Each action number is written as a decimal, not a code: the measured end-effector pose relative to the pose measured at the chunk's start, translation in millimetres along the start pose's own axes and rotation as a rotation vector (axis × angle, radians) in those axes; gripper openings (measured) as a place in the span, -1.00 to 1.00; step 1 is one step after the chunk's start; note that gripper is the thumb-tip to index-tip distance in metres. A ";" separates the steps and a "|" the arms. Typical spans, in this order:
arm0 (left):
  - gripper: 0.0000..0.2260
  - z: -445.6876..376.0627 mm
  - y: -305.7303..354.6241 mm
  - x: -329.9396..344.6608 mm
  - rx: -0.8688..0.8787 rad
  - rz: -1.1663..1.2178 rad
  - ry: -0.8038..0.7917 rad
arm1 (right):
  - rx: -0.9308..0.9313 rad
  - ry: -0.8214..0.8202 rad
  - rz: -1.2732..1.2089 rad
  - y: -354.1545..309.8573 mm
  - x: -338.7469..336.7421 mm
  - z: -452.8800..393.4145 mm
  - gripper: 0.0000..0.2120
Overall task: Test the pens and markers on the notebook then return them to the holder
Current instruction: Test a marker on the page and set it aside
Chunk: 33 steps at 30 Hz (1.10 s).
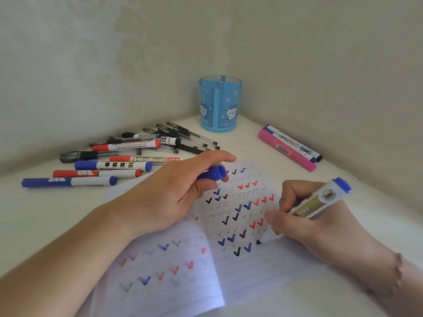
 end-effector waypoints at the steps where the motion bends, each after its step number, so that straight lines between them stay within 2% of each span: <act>1: -0.64 -0.2 -0.1 -0.2 -0.001 0.001 0.002 | 0.008 0.004 0.020 1.9 -0.7 -0.4 -0.74; 11: -0.60 -1.0 -1.0 2.0 -0.037 -0.007 -0.032 | 0.025 0.025 0.031 7.6 -3.9 -1.7 -0.72; 15: -0.64 -1.1 3.1 -0.6 -0.003 -0.059 -0.003 | 0.007 0.052 0.009 6.9 -6.0 -2.7 -0.70; 20: -0.78 0.3 1.3 -4.5 -0.012 -0.076 0.030 | -0.024 0.084 -0.254 -0.4 -12.0 -3.7 -0.60; 22: -0.81 1.0 1.9 -5.5 0.007 -0.075 0.045 | -0.026 0.048 -0.366 -1.6 -12.3 -3.4 -0.55; 26: -0.83 1.9 6.8 -3.4 0.052 -0.057 0.031 | -0.031 -0.012 -0.383 -5.9 -10.3 -1.5 -0.72; 30: -0.80 2.1 9.7 -2.7 0.077 -0.020 0.045 | -0.044 0.005 -0.366 -6.0 -10.5 -2.3 -0.75; 33: -0.79 2.5 10.4 -3.6 0.083 -0.001 0.062 | -0.043 -0.024 -0.378 -5.7 -11.1 -2.1 -0.60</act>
Point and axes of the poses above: each hand's wrist, its own z-axis away from the middle knuckle, its own x-axis out of the palm, y = z × x, the point moved 7 cm from there along -z, towards the middle knuckle, and after that the axes turned 9 degrees about -z, right-handed, at the moved point
